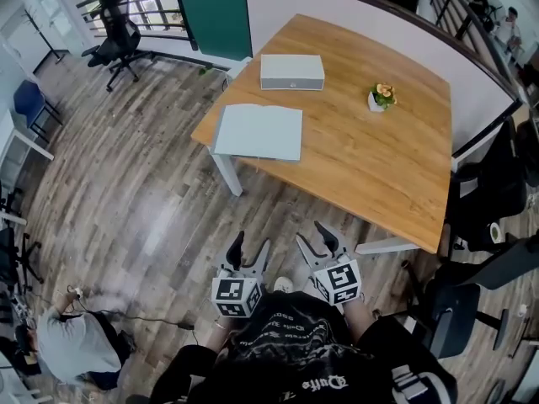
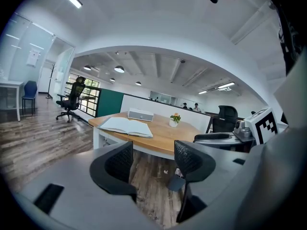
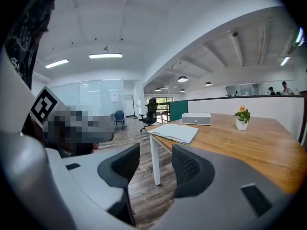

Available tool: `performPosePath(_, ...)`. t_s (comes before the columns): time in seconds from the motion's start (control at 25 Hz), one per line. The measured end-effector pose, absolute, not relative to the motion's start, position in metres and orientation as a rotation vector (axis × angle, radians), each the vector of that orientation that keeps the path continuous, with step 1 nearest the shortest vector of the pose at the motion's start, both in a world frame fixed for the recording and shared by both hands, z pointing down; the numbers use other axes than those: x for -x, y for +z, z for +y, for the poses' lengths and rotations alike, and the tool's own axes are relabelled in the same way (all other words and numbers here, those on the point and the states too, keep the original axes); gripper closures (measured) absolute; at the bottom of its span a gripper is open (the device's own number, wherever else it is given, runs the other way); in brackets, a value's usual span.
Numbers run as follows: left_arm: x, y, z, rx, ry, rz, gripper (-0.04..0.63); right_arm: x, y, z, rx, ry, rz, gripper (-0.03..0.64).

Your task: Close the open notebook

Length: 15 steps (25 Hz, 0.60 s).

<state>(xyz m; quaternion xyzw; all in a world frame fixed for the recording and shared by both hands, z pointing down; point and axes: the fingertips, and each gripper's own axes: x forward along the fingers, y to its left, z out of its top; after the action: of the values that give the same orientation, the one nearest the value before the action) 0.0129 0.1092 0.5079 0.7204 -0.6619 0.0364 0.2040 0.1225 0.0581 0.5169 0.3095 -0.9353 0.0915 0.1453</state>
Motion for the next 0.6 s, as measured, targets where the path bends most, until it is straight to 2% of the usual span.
performPosePath(0.6, 0.019, 0.532, 0.054, -1.99, 0.119, -1.789, 0.308, -0.114, 0.532, 0.02, -0.96, 0.26, -2.624, 0.408)
